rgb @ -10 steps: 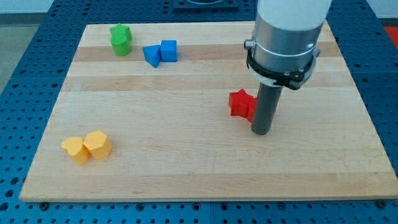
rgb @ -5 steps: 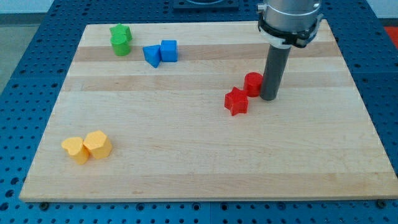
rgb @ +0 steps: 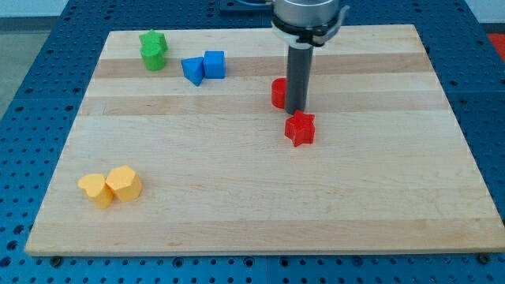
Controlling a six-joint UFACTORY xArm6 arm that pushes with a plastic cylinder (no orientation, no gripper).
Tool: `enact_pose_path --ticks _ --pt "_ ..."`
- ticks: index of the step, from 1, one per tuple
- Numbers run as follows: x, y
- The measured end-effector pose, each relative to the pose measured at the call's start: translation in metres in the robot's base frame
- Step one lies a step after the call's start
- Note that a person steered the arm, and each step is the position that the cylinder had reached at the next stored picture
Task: Slide red circle closer to top center
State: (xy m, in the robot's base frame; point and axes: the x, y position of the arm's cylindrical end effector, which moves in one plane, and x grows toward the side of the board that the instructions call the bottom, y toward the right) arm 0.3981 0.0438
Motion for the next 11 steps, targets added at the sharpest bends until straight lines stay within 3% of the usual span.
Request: enact_pose_path --ticks 5,8,9,11 --pt "-0.100 -0.030" --pt "-0.080 -0.057" --pt "-0.086 -0.084" --pt "-0.105 -0.085"
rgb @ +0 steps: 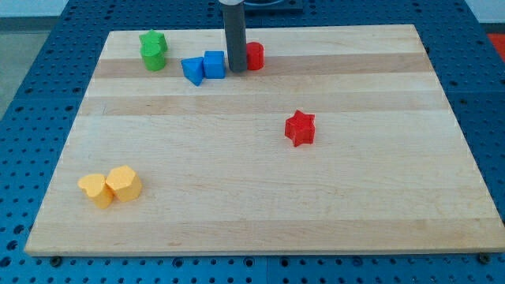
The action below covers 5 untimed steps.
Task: Slide red circle closer to top center
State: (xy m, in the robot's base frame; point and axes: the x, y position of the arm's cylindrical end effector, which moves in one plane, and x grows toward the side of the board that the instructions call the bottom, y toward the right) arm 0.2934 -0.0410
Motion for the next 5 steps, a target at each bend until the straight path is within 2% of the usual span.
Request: enact_pose_path --ticks 5 --pt "-0.034 0.040"
